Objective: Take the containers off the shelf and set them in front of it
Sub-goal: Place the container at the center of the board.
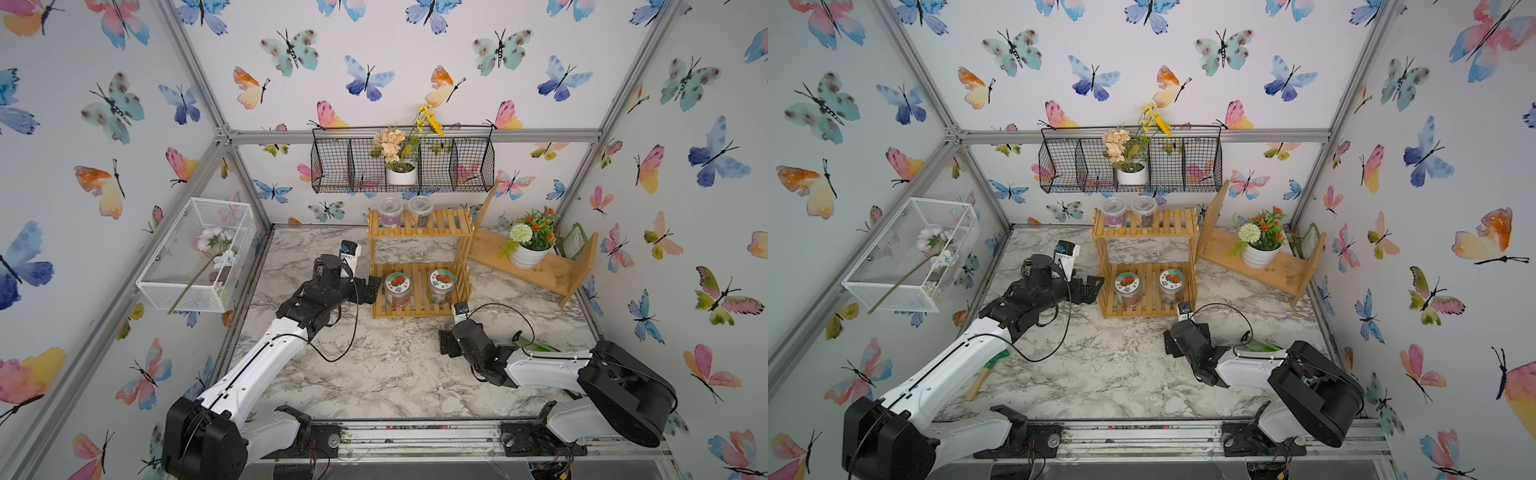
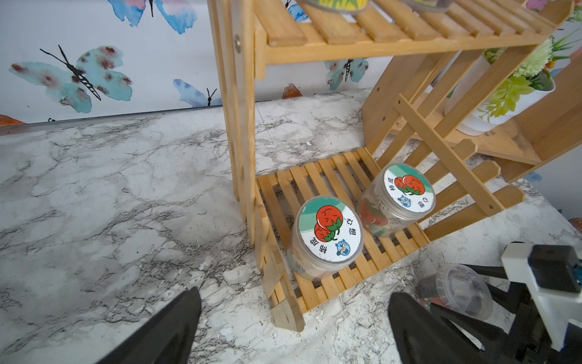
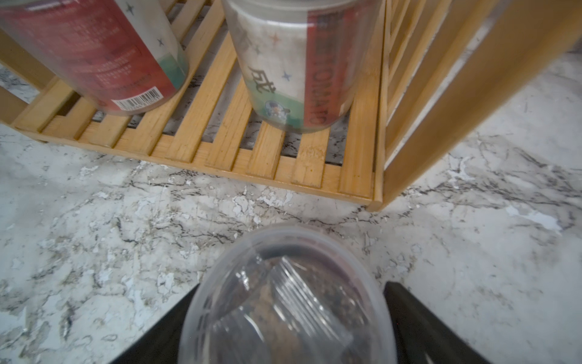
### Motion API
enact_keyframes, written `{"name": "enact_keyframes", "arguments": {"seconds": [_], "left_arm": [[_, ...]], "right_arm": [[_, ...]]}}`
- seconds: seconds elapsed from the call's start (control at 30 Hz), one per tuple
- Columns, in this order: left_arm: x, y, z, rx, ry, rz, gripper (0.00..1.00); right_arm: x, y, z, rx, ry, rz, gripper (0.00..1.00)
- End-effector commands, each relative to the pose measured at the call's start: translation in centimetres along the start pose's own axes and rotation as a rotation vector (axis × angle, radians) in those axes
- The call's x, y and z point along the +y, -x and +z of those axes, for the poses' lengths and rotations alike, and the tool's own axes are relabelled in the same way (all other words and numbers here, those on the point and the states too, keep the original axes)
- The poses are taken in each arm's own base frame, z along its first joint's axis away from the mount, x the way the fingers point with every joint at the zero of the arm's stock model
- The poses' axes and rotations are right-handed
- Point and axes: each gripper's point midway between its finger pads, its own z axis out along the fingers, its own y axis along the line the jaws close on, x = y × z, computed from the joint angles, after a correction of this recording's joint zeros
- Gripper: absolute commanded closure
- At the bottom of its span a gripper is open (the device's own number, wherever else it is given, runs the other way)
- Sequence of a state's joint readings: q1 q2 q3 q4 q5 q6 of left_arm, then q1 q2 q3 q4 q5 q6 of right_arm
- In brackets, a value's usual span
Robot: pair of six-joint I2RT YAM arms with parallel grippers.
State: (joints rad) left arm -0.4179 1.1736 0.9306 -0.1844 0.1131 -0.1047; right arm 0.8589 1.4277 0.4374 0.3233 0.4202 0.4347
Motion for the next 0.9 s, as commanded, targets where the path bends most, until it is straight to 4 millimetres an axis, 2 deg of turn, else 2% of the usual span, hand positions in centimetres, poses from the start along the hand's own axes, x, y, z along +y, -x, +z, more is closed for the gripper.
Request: {"name": "enact_keyframes", "arguments": {"seconds": [0.0, 0.37, 0.5, 0.67, 0.87], "left_arm": [[-0.5, -0.1, -0.6, -0.003, -0.035, 0.016, 0.01], [-0.8, 0.2, -0.6, -0.013, -0.049, 0.013, 0.01], [-1.0, 0.4, -0.8, -0.016, -0.06, 0.016, 0.01], [-1.9, 0.5, -1.0, 0.002, -0.111, 0.035, 0.01], [-2.0, 0.6, -1.2, 0.002, -0.113, 0.034, 0.01]], "right_arm": [[-0.3, 1.2, -0.7, -0.022, -0.019, 0.002, 0.02], [1.4, 5.7, -4.1, -0.053, 0.068, -0.028, 0.02], [2.8, 8.9, -5.8, -0.079, 0.123, -0.062, 0.02], [5.1, 14.6, -7.7, -0.132, 0.179, -0.15, 0.02], [6.1, 20.9, -8.5, -0.181, 0.226, -0.193, 0.02]]}}
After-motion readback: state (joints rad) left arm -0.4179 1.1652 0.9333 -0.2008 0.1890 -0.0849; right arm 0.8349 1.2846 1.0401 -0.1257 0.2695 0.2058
